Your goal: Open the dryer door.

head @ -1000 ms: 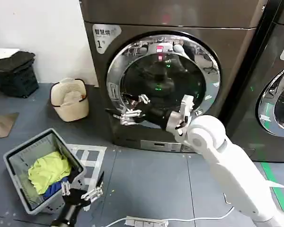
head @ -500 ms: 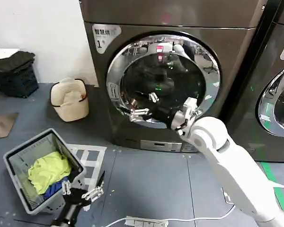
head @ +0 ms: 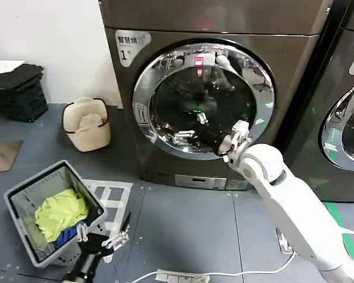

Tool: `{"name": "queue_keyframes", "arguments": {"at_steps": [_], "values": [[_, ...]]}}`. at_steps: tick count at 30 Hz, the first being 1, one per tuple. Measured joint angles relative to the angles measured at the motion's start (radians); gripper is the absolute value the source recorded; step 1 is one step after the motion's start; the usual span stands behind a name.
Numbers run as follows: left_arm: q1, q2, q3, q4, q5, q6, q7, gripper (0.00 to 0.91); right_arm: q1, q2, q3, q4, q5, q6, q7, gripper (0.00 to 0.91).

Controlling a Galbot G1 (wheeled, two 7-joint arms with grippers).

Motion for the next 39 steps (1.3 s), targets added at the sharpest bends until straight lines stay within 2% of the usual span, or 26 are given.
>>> {"name": "queue_keyframes", "arguments": {"at_steps": [9,23,39], "values": [[0.0,0.0,0.002,-0.002,0.001,0.0,0.0,0.907,0.03,0.001,-0.034,-0.049,0.001,0.038,-0.017,0.907],[-0.003,0.001,0.002,0.005,0.002,-0.003,0.001,0.907,0.091,0.011,-0.066,-0.176,0.021,0.12,-0.141,0.907],[-0.002,0.001,0.002,0.005,0.016,-0.008,0.001,0.907,0.131,0.03,-0.079,-0.296,0.017,0.158,-0.198,0.907]]}}
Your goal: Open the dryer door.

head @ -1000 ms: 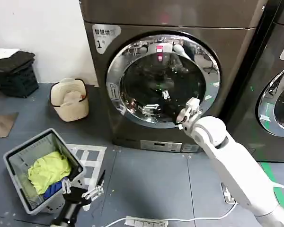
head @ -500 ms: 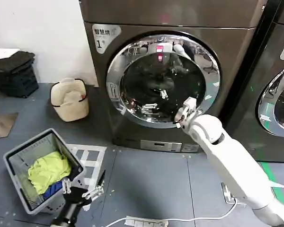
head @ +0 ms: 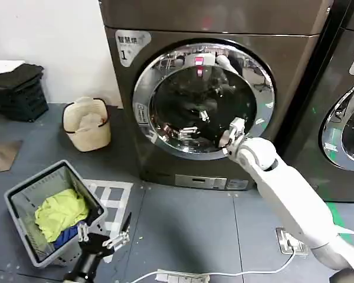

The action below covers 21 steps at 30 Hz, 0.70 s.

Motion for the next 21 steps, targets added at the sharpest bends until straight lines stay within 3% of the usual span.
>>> {"name": "queue_keyframes", "arguments": {"at_steps": [21], "values": [[0.004,0.0,0.003,-0.009,0.009,-0.004,0.0,0.907,0.056,0.044,-0.042,-0.119,0.002,0.041,-0.054,0.907]]}}
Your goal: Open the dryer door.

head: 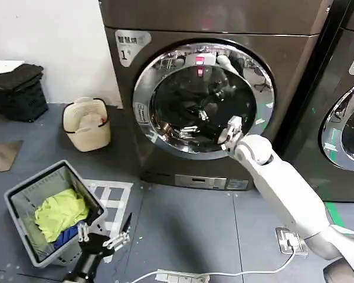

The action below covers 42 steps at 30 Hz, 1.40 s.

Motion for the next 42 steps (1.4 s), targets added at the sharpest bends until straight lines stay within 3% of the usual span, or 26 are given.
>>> {"name": "queue_keyframes", "arguments": {"at_steps": [42], "values": [[0.005,0.0,0.027,-0.018,0.018,-0.002,0.001,0.907,0.09,0.104,-0.059,-0.146,-0.007,0.023,-0.028,0.907]]}}
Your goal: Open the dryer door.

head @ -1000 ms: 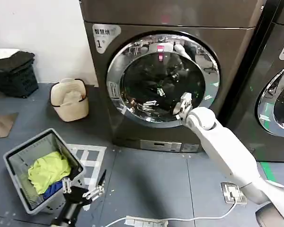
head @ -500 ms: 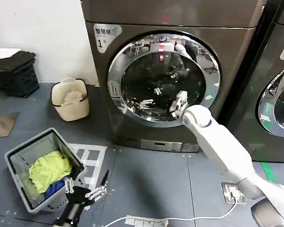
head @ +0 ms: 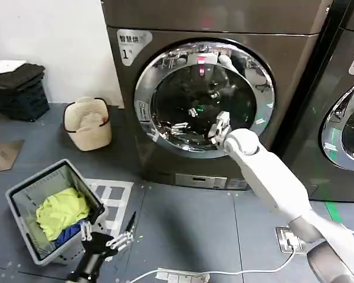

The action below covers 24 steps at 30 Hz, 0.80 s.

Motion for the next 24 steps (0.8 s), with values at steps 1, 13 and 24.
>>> {"name": "queue_keyframes", "arguments": {"at_steps": [1,13,24], "values": [[0.0,0.0,0.001,0.0,0.0,0.0,0.0,0.907,0.002,0.003,-0.001,-0.003,0.0,0.0,0.001,0.907],[-0.004,-0.002,0.007,-0.004,0.001,0.0,0.0,0.907,0.022,0.041,-0.013,-0.034,-0.007,-0.002,0.009,0.907],[-0.004,-0.002,0.008,-0.011,0.006,0.0,0.0,0.907,0.031,0.07,-0.03,-0.045,-0.024,-0.006,0.044,0.907]]}}
